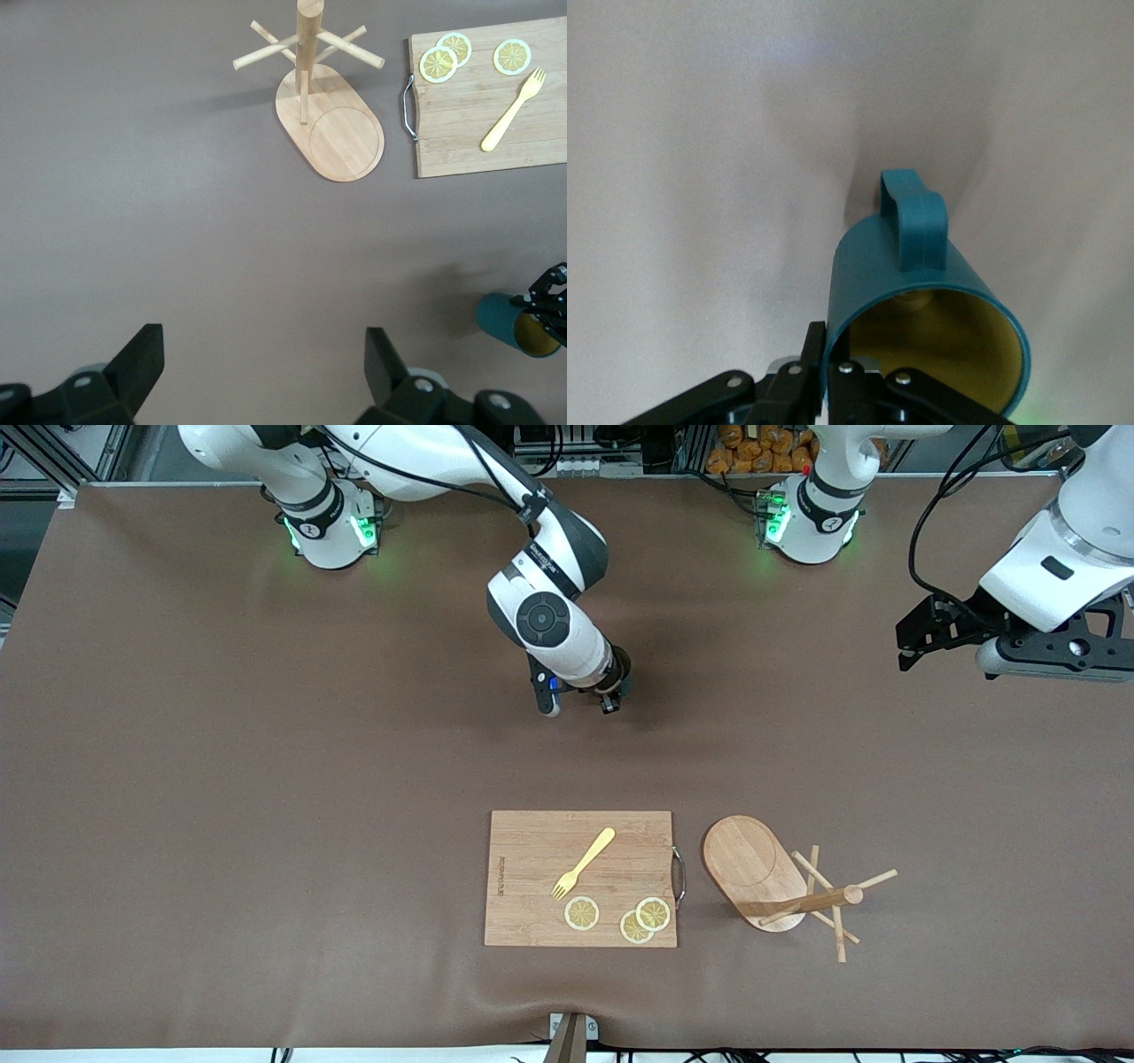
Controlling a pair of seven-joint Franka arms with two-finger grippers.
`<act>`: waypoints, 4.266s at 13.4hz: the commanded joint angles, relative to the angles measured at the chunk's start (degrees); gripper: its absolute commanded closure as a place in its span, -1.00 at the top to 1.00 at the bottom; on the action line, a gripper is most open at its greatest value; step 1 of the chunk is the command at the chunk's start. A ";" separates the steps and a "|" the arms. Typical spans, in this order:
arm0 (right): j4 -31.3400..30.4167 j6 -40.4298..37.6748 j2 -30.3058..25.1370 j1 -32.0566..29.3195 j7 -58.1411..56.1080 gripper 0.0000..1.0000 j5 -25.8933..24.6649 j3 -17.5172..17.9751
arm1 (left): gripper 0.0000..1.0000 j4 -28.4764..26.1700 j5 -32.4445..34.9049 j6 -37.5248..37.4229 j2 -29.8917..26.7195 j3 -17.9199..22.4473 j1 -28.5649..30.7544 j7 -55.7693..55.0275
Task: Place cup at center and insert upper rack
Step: 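Carry the mug to the table center and lower it with the right gripper, then open the right gripper and withdraw while the left gripper reaches toward the mug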
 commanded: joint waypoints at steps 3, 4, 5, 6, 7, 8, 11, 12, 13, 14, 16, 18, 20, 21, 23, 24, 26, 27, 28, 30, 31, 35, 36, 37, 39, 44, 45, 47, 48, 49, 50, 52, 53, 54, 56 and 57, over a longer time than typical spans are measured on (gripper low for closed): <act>0.92 1.80 1.68 1.41 2.34 -1.00 -1.04 -0.79 | 1.00 0.66 0.15 0.19 0.21 -0.29 0.45 0.79; 0.92 1.80 1.86 1.41 2.34 -1.00 -1.04 -0.79 | 1.00 0.66 0.07 0.19 0.21 -0.29 0.45 0.79; 0.92 1.80 2.03 1.49 2.34 -1.00 -1.04 -0.79 | 1.00 0.66 0.15 0.19 0.21 -0.29 0.45 0.79; 0.92 1.89 2.21 1.58 2.34 -1.00 -1.04 -0.79 | 1.00 0.66 0.15 0.19 0.29 -0.29 0.45 0.79; 0.92 1.89 2.21 1.50 2.34 -1.00 -1.04 -0.79 | 1.00 0.66 0.15 0.19 0.29 -0.29 0.45 0.79; 0.92 1.81 2.21 1.49 2.34 -0.48 -1.12 -0.79 | 1.00 0.66 0.15 0.19 0.29 -0.29 0.45 0.79; 1.00 1.46 2.21 1.41 2.25 0.74 -1.21 -0.79 | 1.00 0.66 0.15 0.54 0.29 -0.29 0.45 0.79; 1.09 1.19 2.03 1.15 2.25 0.92 -1.12 -0.79 | 1.00 0.66 0.15 0.54 0.29 -0.29 0.45 0.79; 1.27 0.75 1.77 0.79 2.34 1.00 -1.12 -0.79 | 1.00 0.66 0.15 0.63 0.29 -0.29 0.45 0.79; 1.70 -0.56 1.51 0.53 2.34 1.00 -1.12 -0.79 | 1.00 0.66 0.15 0.63 0.29 -0.29 0.45 0.79; 3.97 -5.81 0.98 -0.96 2.25 1.00 -1.12 -0.79 | 1.00 0.66 0.15 0.63 0.29 -0.29 0.45 0.79; 8.54 -13.71 0.98 -3.24 2.16 1.00 -0.95 -0.71 | 1.00 0.66 0.15 0.63 0.29 -0.29 0.45 0.79; 13.81 -22.06 0.98 -6.22 1.99 1.00 -0.25 -0.53 | 1.00 0.66 0.15 0.63 0.29 -0.20 0.45 0.79; 15.92 -25.84 0.98 -7.46 1.72 1.00 -0.24 -0.44 | 1.00 0.57 0.15 0.63 0.29 -0.20 0.45 0.79; 19.62 -31.83 0.80 -10.79 1.20 1.00 0.02 0.08 | 1.00 0.57 0.15 0.63 0.90 0.06 0.45 0.79; 20.16 -33.60 -0.50 -11.68 -0.46 1.00 -0.07 0.00 | 1.00 0.66 0.07 1.07 1.34 0.33 0.54 0.79; 19.38 -35.01 -4.80 -13.26 -9.13 1.00 -0.51 -0.53 | 1.00 0.66 -0.02 1.42 1.79 0.68 0.63 0.88; 19.29 -38.50 -5.95 -14.66 -13.70 1.00 -0.68 -0.70 | 1.00 0.66 0.15 1.42 1.79 0.68 0.45 0.19; 19.37 -42.28 -6.92 -16.94 -18.27 1.00 -0.68 -0.71 | 1.00 0.66 0.15 1.42 1.70 0.59 0.28 0.00; 19.29 -48.17 -9.29 -21.25 -31.08 1.00 -1.30 -0.79 | 1.00 0.66 -0.28 1.16 1.70 0.33 0.27 -0.87; 19.28 -50.64 -10.17 -23.44 -36.98 1.00 -2.43 -0.79 | 1.00 0.74 -0.55 0.90 1.79 0.24 -0.25 -3.49; 17.98 -54.97 -12.90 -31.79 -55.01 1.00 -7.61 -0.79 | 1.00 0.74 -1.43 0.90 2.40 -2.82 -2.97 -13.41; 17.44 -55.06 -13.69 -34.08 -60.28 1.00 -8.50 -0.79 | 1.00 0.74 -1.43 0.98 2.84 -3.79 -4.28 -17.27; 17.26 -55.15 -14.05 -36.28 -66.33 1.00 -9.38 -0.79 | 1.00 0.74 -1.43 1.07 3.19 -4.93 -6.21 -21.49; 16.65 -55.59 -14.14 -40.50 -75.93 1.00 -11.66 -0.79 | 1.00 1.62 -1.34 1.42 5.20 -5.91 -11.04 -27.92; 16.21 -53.57 -14.40 -49.55 -103.79 1.00 -17.55 -0.79 | 1.00 5.32 3.47 6.86 14.08 -5.91 -26.94 -48.30; 16.12 -52.61 -15.19 -50.79 -109.84 1.00 -18.43 -0.79 | 1.00 5.31 5.93 7.22 15.31 -5.91 -30.54 -51.38; 12.28 -49.37 -18.34 -53.51 -117.96 1.00 -19.40 -0.79 | 1.00 5.31 8.58 9.32 18.56 -5.91 -34.86 -56.57; 8.08 -46.48 -21.32 -54.13 -118.51 1.00 -19.67 -0.79 | 1.00 5.31 9.29 10.38 20.14 -5.82 -37.06 -59.30; 2.38 -44.01 -25.35 -54.23 -118.51 1.00 -19.93 -0.71 | 1.00 5.31 11.03 10.91 21.64 -5.82 -39.43 -61.59; -4.73 -39.90 -30.17 -54.32 -118.43 1.00 -19.93 -0.71 | 1.00 5.31 13.14 11.00 23.39 -5.91 -41.54 -63.70; -15.13 -33.55 -36.97 -54.58 -118.51 1.00 -19.84 -0.79 | 1.00 5.31 16.39 11.09 26.47 -5.74 -45.75 -68.61; -15.43 -33.53 -37.25 -55.28 -118.51 1.00 -19.84 -0.79 | 1.00 5.23 19.20 11.09 27.79 -5.82 -48.04 -71.42; -15.35 -33.35 -37.17 -55.54 -118.51 1.00 -19.67 -0.71 | 1.00 5.23 21.92 11.09 29.20 -5.91 -50.15 -75.37; -13.86 -34.49 -36.73 -55.55 -117.81 1.00 -18.88 -0.71 | 1.00 5.05 27.55 11.09 31.57 -5.91 -52.71 -82.58; -11.85 -37.02 -36.55 -55.02 -117.81 1.00 -19.92 -0.62 | 1.00 4.79 29.75 11.09 32.89 -5.91 -53.94 -85.66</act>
